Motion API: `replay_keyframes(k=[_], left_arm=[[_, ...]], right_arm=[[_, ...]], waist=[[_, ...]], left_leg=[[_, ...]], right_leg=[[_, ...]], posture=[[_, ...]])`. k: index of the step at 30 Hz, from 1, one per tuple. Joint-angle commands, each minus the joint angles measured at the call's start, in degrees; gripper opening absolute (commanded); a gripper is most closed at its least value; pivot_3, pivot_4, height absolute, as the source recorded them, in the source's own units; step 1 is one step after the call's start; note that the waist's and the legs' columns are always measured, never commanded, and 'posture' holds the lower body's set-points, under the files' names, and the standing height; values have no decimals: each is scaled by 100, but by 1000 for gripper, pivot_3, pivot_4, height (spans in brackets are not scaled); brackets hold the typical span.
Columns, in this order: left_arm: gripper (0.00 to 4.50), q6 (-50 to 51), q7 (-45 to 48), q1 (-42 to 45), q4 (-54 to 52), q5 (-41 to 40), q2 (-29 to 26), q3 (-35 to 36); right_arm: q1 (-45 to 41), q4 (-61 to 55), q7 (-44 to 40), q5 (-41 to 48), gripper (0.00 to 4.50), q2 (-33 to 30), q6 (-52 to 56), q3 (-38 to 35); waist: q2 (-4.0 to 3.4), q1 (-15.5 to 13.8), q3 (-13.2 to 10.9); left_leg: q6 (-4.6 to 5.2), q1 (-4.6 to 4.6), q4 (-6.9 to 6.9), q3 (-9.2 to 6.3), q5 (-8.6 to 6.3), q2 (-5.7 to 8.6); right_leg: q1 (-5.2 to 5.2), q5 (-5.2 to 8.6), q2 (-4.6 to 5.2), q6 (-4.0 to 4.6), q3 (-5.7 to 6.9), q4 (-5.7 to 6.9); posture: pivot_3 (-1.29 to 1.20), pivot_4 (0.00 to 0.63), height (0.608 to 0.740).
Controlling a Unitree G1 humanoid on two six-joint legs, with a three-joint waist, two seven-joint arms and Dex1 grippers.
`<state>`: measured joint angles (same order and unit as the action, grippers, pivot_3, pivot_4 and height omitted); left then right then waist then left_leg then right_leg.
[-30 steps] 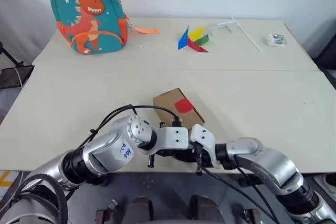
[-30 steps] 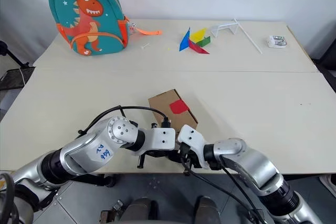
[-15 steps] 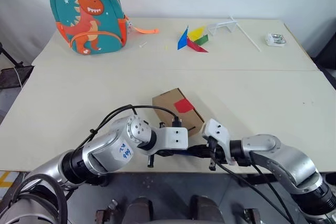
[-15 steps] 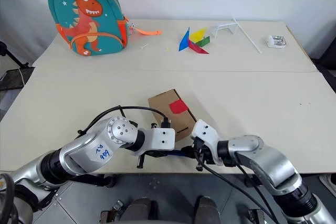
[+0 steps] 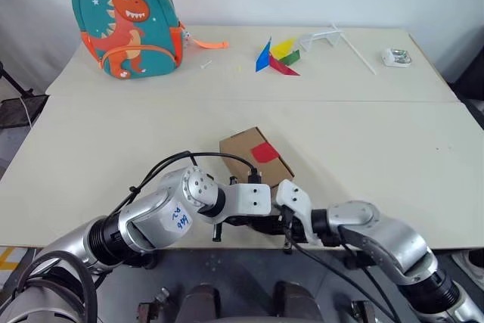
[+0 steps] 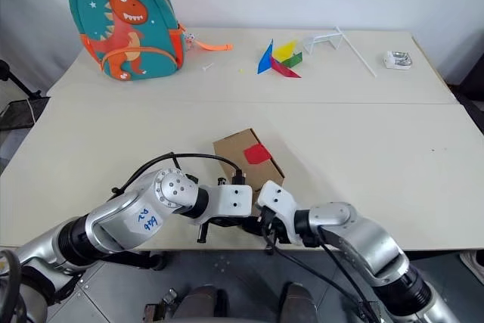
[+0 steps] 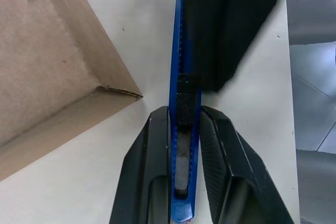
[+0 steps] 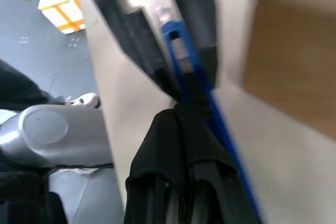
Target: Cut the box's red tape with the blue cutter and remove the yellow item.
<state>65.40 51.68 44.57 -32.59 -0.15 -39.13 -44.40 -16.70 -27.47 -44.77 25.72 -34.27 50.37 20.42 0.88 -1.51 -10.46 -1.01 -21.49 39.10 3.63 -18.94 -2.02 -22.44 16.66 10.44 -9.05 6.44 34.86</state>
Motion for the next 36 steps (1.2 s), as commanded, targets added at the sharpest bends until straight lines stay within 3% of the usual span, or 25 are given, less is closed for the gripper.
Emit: replay_keyframes(k=[1,7,11,16,19,21,26,30,34,36], left_arm=[[456,71,3,-102,153,-19,-83,-248],[456,-97,6,-121,212,-8,-64,-214],[456,-893,77,-337,270,-160,13,233],[456,-2797,612,-867,257,-509,-396,1198],[456,-3897,839,-1091,332,-784,-354,1696],[456,-4270,871,-1101,334,-977,-146,1956],[456,-5006,846,-848,503,-826,224,2168],[456,-5363,731,-363,916,-402,425,2109],[456,-5704,803,-223,1209,-127,547,1962],[456,-5803,802,-219,1320,-18,618,1904]], right_arm=[[-54,-14,48,-29,30,79,-32,0],[-11,-151,-56,101,30,-42,-24,-226],[282,-630,-464,611,30,-482,-27,-859],[1018,-1321,-1053,2695,30,-1477,971,-2855],[1411,-1176,-826,4425,583,-2219,1916,-4160],[1720,-957,-513,5628,1184,-2777,2323,-4840],[2652,-270,1512,8455,2901,-4013,1775,-5565],[2677,251,1736,8728,4335,-4696,1444,-5515],[1968,623,1810,8728,4458,-4882,1266,-4896],[1272,749,2195,8728,4458,-4570,1156,-4309]], waist=[[0,0,0],[0,-3,0],[0,-36,0],[0,-56,-2],[-1,-72,-3],[-3,-115,-3],[1,-156,-5],[4,-147,-7],[5,-134,-7],[5,-129,-7]], left_leg=[[0,0,0,0,0,0],[0,0,0,0,0,0],[0,-2,0,0,0,1],[3,-16,0,-1,-7,-1],[6,-18,1,0,-9,-1],[12,-18,3,1,-12,-1],[16,-18,6,2,-14,-1],[19,-19,10,8,-12,0],[21,-22,10,15,-12,-1],[20,-28,8,15,-12,-1]], right_leg=[[0,0,0,0,0,0],[0,0,0,0,0,1],[0,0,1,0,1,-3],[-7,-2,0,-3,4,-14],[-2,-3,1,-2,7,-22],[2,-8,2,-3,8,-33],[10,-17,2,-5,12,-44],[10,-30,2,-9,8,-55],[7,-36,-1,-16,2,-64],[2,-37,-1,-17,4,-71]], posture=[[0,150,740],[0,150,740],[0,150,740],[0,150,740],[0,150,740],[0,150,740],[0,150,740],[0,150,740],[0,150,740],[0,150,740]])
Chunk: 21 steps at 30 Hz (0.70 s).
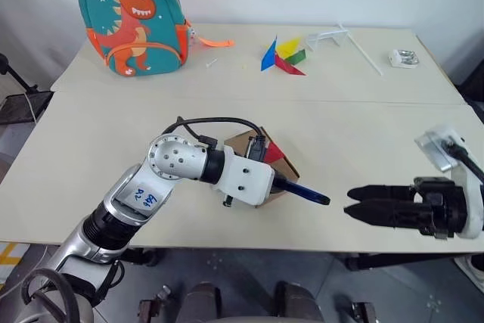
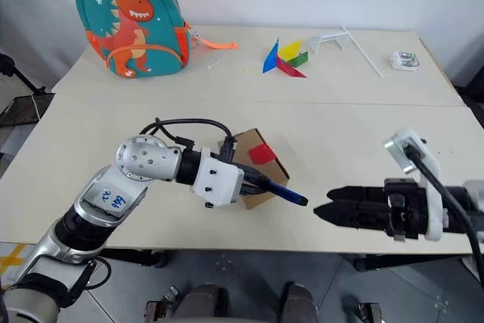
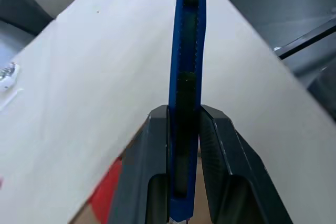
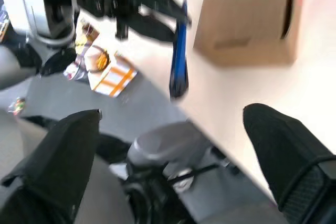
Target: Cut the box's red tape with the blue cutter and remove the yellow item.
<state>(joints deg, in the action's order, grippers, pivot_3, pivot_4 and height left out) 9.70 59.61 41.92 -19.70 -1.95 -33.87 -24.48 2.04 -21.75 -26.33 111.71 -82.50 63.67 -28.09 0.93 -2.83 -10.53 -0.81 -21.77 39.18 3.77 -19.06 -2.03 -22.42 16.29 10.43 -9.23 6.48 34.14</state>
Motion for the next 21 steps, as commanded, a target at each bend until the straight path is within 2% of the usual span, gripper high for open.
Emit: replay_keyframes(k=[1,6,10,15,21], left_arm=[[456,-260,4,49,68,197,119,-100],[456,-299,-90,123,236,337,374,-115],[456,-296,-77,131,288,423,471,-99],[456,-259,-84,129,301,520,502,-62],[456,-191,-105,100,266,591,493,-22]], right_arm=[[-903,228,518,129,4458,430,-184,772],[-2127,219,1904,129,4458,1606,-258,1945],[-2555,413,2646,129,4458,2338,-144,2275],[-2529,358,2838,129,4458,2613,31,2415],[-2285,328,2643,129,4458,2475,171,2423]], waist=[[0,6,0],[0,-1,0],[0,-30,0],[0,-24,0],[-1,-31,0]], left_leg=[[0,-8,1,0,0,0],[0,-50,17,-10,0,1],[0,-58,18,-14,0,2],[2,-61,19,-14,-1,2],[3,-60,20,-14,-2,2]], right_leg=[[-5,-2,0,-3,1,-4],[-18,-16,0,-18,17,-27],[-19,-17,0,-20,24,-31],[-19,-17,1,-21,26,-32],[-19,-17,1,-21,26,-31]], posture=[[0,150,740],[0,150,740],[0,150,740],[0,150,740],[0,150,740]])
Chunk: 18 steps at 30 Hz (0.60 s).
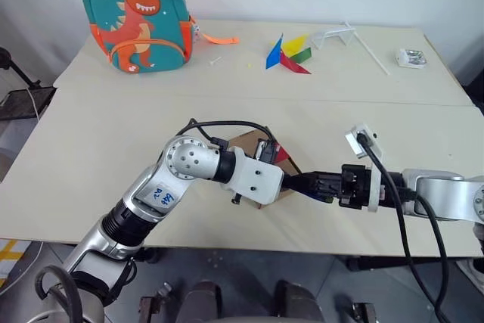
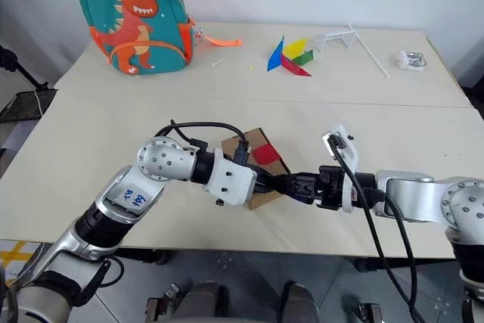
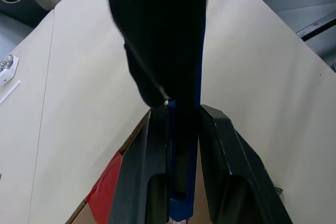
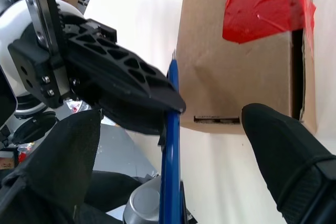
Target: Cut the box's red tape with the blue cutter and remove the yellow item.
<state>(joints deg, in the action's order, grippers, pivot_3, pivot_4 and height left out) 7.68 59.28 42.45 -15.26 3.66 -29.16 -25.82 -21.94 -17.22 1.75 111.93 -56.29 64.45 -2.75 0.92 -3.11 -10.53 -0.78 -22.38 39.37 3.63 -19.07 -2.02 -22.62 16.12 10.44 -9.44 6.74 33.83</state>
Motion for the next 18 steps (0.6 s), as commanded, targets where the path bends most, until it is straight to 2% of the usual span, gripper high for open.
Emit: replay_keyframes(k=[1,17,18], left_arm=[[456,18,-67,46,-181,33,22,118],[456,101,-42,33,-256,31,41,128],[456,110,-37,36,-262,24,38,134]], right_arm=[[142,-118,-157,107,4458,-152,93,-126],[101,-71,615,107,4458,429,-110,-178],[103,-85,651,107,4288,457,-120,-172]], waist=[[0,0,0],[0,3,0],[0,5,0]], left_leg=[[0,0,0,0,0,0],[1,0,2,0,0,0],[1,0,3,0,0,0]], right_leg=[[0,0,0,0,0,0],[0,0,0,0,-1,2],[0,0,0,0,-1,2]], posture=[[0,150,740],[0,150,740],[0,150,740]])
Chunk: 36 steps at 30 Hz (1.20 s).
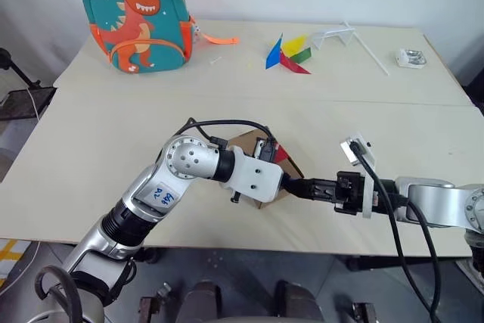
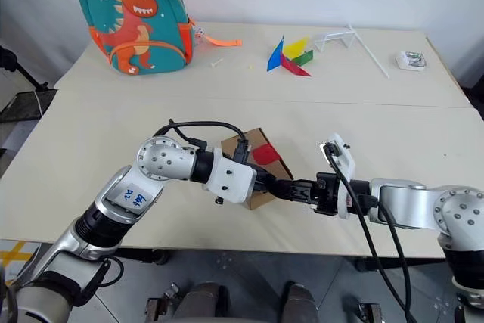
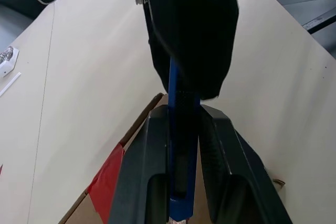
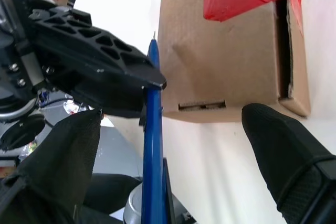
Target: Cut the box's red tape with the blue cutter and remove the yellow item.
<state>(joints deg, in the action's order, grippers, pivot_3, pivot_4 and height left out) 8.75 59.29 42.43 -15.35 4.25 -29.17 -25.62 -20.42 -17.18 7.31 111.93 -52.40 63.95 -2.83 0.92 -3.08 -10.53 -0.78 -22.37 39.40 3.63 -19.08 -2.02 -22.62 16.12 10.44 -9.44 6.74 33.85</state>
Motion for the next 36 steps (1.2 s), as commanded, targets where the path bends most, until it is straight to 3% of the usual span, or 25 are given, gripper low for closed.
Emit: replay_keyframes(k=[1,3,13,19,28,32,36], left_arm=[[456,6,-33,40,-258,-39,36,117],[456,11,-26,45,-260,-40,32,117],[456,72,-18,53,-277,-27,32,123],[456,113,14,53,-276,-77,29,148],[3260,457,21,83,-364,-802,186,626],[4435,520,333,-52,-502,-1555,58,1071],[4500,952,711,-330,-614,-2663,-249,1785]], right_arm=[[-42,-101,136,107,4077,99,-81,-163],[-40,-112,196,107,3609,148,-90,-163],[-77,-112,281,107,185,279,-75,-169],[-94,-106,262,107,138,292,-65,-145],[-237,-40,203,107,138,331,-35,-193],[-302,-5,100,107,138,271,-4,-294],[-300,-23,-172,107,138,85,38,-570]], waist=[[0,5,0],[0,8,0],[0,6,0],[0,9,0],[0,18,0],[0,20,0],[-1,33,0]], left_leg=[[0,0,0,0,0,0],[0,0,0,0,0,0],[0,0,0,0,0,0],[0,0,0,0,0,0],[0,0,1,0,0,0],[0,0,2,0,0,0],[0,0,1,0,0,-1]], right_leg=[[0,0,0,0,0,0],[0,0,0,0,0,0],[0,0,0,0,0,0],[0,0,0,0,0,0],[0,0,0,0,-1,1],[0,0,0,0,-1,2],[-2,0,0,0,-1,2]], posture=[[0,150,740],[0,150,740],[0,150,740],[0,150,740],[0,150,740],[0,150,740],[0,150,740]])
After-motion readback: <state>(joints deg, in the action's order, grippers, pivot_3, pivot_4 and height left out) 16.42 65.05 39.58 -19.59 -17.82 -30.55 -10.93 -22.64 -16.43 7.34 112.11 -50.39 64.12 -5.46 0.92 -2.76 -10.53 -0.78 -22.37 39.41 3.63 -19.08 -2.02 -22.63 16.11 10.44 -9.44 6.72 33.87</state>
